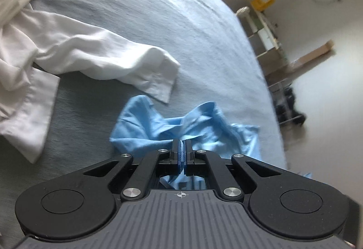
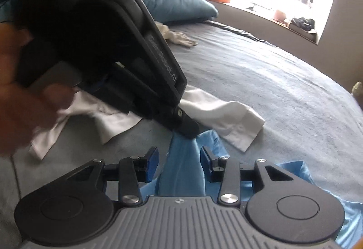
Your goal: Fold clothes
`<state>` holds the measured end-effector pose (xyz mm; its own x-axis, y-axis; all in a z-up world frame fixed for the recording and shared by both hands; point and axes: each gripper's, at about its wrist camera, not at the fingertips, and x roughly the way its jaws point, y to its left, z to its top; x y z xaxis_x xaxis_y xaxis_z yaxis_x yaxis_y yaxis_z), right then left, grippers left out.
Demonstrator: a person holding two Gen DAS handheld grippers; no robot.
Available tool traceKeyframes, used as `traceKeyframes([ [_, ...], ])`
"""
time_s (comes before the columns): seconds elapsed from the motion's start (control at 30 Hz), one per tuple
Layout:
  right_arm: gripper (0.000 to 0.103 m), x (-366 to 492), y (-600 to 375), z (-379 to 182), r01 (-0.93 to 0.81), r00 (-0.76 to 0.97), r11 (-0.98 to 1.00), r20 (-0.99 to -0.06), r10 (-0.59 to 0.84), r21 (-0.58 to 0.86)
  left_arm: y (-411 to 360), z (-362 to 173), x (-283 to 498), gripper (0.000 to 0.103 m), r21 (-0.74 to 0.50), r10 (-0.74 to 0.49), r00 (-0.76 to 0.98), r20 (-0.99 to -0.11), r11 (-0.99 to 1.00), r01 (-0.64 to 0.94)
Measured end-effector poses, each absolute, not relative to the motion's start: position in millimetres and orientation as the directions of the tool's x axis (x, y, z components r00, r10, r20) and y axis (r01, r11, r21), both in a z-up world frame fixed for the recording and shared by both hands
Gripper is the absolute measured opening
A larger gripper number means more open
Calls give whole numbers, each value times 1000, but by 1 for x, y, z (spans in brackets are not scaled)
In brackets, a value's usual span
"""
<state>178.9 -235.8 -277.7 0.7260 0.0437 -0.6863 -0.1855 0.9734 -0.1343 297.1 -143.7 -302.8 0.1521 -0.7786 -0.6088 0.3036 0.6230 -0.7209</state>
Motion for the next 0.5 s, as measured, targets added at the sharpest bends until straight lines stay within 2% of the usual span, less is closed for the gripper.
traceKeyframes([
  [0.03,36,184,-240,-279,-168,717,979,-696,42,-115,-144,-303,297,0,-739,-791,151,-592,608,288],
  [0.07,25,188,-245,-280,-146,710,986,-702,44,-86,-144,-303,297,0,-749,-799,154,-582,600,281],
  [0.1,9,189,-253,-279,-117,710,992,-703,45,-56,-143,-304,297,1,-755,-803,162,-574,595,276],
  [0.23,4,190,-296,-276,18,700,997,-713,42,77,-127,-310,293,6,-776,-809,225,-544,586,233],
  [0.3,4,189,-326,-280,88,688,979,-722,73,182,-123,-318,289,9,-762,-795,218,-566,605,231],
  [0.4,4,187,-374,-294,182,670,900,-720,181,395,-129,-330,272,14,-702,-765,180,-618,640,313],
  [0.5,4,180,-410,-318,261,666,772,-687,291,580,-154,-339,244,20,-597,-726,136,-674,643,480],
])
